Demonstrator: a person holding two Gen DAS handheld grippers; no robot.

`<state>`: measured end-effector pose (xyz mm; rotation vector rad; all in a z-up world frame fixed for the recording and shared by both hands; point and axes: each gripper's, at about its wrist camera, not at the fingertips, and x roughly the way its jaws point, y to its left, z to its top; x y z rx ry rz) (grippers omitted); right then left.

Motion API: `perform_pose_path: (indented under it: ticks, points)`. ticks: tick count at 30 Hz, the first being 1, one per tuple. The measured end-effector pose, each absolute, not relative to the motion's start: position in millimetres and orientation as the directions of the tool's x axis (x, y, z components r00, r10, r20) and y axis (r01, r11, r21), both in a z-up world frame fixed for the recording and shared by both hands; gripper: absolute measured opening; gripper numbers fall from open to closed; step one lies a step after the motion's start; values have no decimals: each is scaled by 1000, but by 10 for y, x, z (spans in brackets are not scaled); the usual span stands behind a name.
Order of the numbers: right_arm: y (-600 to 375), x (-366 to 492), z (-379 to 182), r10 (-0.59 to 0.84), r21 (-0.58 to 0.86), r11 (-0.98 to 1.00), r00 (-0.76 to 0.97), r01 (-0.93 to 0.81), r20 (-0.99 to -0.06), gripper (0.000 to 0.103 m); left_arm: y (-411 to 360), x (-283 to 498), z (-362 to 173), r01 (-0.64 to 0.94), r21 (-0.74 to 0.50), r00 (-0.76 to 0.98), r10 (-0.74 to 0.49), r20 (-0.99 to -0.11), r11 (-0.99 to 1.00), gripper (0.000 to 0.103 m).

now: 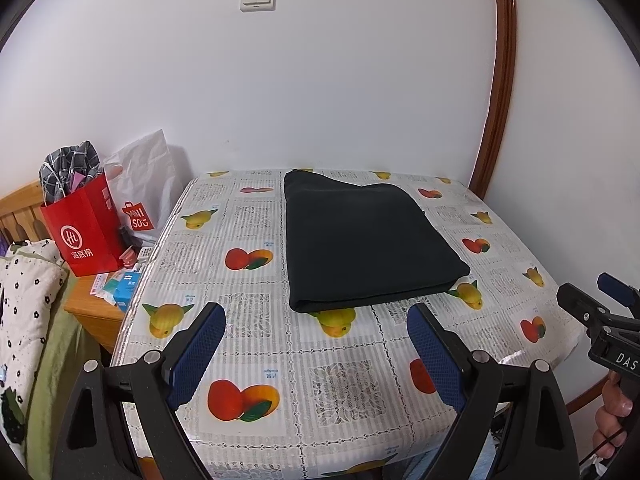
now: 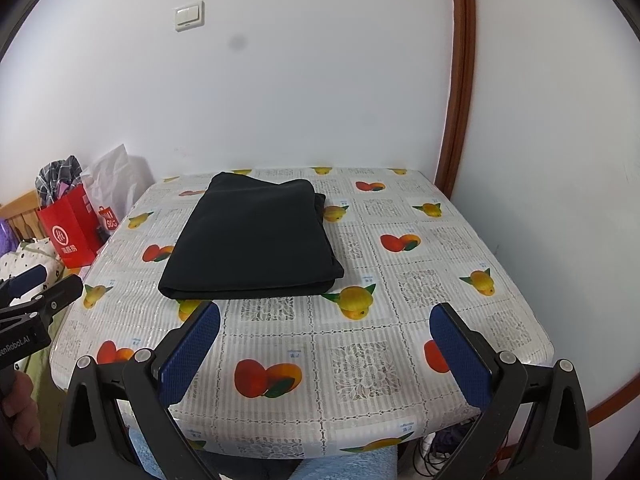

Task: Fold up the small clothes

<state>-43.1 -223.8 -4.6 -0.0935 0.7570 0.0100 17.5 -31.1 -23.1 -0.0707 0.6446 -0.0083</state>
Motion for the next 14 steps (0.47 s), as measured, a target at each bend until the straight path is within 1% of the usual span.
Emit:
perform_pose_path:
  ticks: [14]
  points:
    - [-2255,-452,-42,-22,-76,996,730,-41,-683,103,-286,179,-263,-21,-79,798,-31,-603,997,92]
